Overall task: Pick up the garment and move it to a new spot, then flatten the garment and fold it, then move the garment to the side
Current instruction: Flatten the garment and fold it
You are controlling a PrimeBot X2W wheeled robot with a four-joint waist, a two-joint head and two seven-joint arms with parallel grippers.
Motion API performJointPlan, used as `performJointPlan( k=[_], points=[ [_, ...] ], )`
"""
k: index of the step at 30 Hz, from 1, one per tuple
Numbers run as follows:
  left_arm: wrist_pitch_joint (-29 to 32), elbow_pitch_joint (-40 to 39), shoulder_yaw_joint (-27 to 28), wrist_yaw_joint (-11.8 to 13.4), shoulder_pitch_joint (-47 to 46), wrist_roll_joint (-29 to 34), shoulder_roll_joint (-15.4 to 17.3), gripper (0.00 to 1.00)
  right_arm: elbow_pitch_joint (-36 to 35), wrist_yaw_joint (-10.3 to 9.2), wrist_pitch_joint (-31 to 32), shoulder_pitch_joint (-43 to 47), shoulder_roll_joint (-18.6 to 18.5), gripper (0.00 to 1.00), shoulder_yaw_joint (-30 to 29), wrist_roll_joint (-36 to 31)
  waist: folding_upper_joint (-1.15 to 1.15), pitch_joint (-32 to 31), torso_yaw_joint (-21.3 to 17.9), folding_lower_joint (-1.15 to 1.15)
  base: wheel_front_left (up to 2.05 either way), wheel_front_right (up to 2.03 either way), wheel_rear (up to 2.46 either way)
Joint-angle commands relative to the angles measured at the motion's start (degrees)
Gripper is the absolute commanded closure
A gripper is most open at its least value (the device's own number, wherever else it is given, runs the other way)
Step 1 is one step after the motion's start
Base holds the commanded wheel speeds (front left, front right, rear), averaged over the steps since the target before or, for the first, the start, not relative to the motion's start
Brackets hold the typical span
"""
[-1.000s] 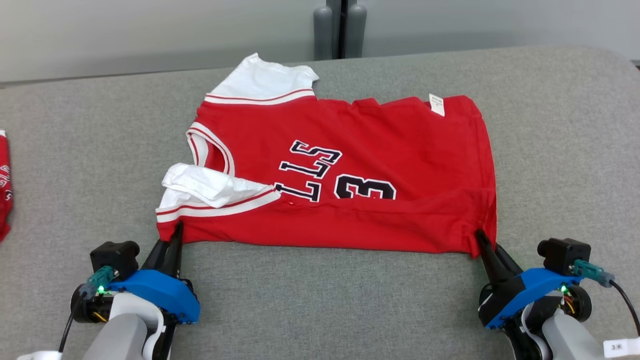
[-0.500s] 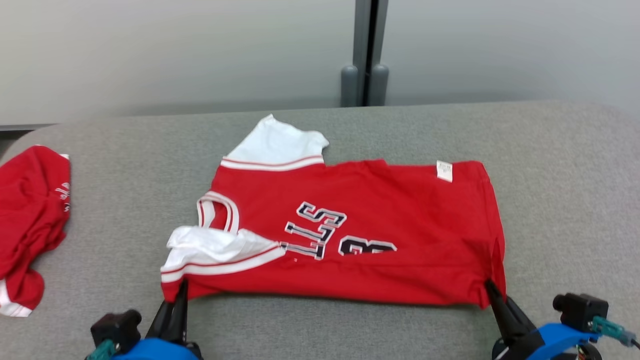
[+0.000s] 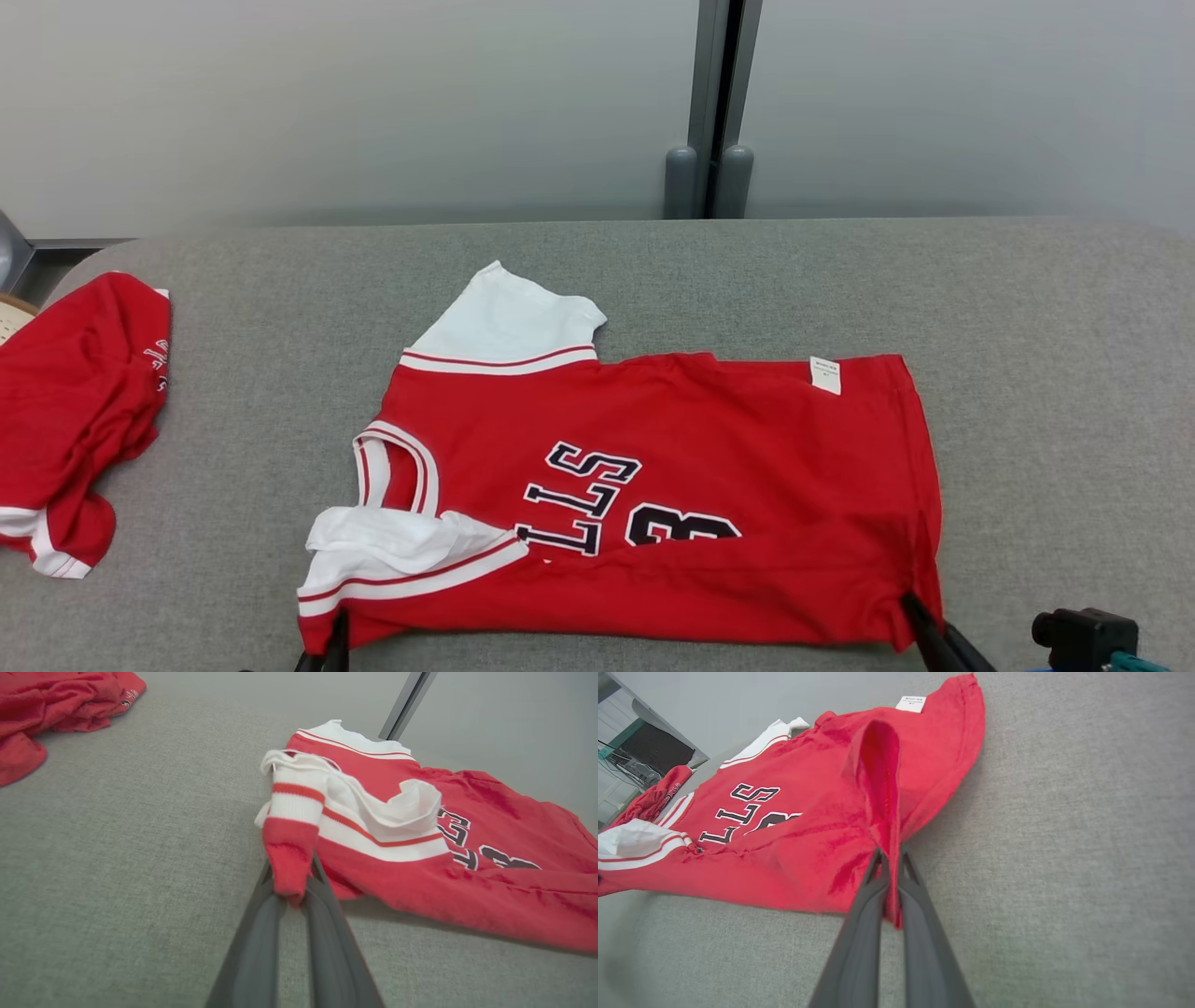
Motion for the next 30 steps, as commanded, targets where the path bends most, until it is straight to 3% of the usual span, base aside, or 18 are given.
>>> performJointPlan(
  k=[1,3,4,5,6,12,18,30],
  points=[
    [0.00,-0.48,0.11,0.27,0.40,-0.36,-0.03,1.00,-0.71,0.03,0.65,1.30,1.00,1.00,-0.44,-0.01,0.00,0.04,-0.10,0.00,0.00,0.00,0.00],
    [0.24,-0.33,0.10,0.62,0.90,-0.54,-0.21,1.00,-1.05,0.02,2.23,2.25,1.57,1.00,-1.35,-0.81,0.00,0.09,-0.30,0.00,0.00,0.00,0.00],
    [-0.06,-0.27,0.37,0.91,0.81,-0.49,-0.25,0.56,-1.41,0.02,2.46,2.30,1.86,0.85,-1.76,-1.19,0.00,0.12,-0.46,0.00,0.00,0.00,0.00],
    [-0.31,0.01,0.57,1.05,0.69,-0.51,-0.32,0.10,-1.64,0.02,2.36,2.27,2.19,0.36,-2.31,-1.60,0.00,0.16,-0.61,0.00,0.00,0.00,0.00],
    [-0.62,0.53,0.77,1.15,0.39,-0.27,-0.11,0.00,-1.62,0.02,2.30,2.23,2.39,0.00,-2.86,-2.17,0.00,0.23,-0.78,0.00,0.00,0.00,0.00],
    [-2.30,-0.23,2.48,0.71,-2.66,2.92,0.39,0.00,-2.73,0.02,-1.98,-0.14,2.33,0.00,-6.09,-6.80,0.00,0.47,-2.06,0.00,0.00,0.00,0.00],
    [-2.49,-6.16,7.16,0.73,-6.26,8.44,-1.67,0.00,-3.68,0.03,-8.43,-3.89,3.85,0.00,-9.85,-10.77,0.00,1.18,-3.29,0.00,0.00,0.00,0.00],
    [-2.52,-9.71,14.37,-2.20,-10.96,19.46,-4.89,0.00,-3.36,0.03,-15.25,-10.71,7.82,0.00,-9.70,-16.56,0.00,2.07,-3.99,0.00,0.00,0.00,0.00]
  ],
)
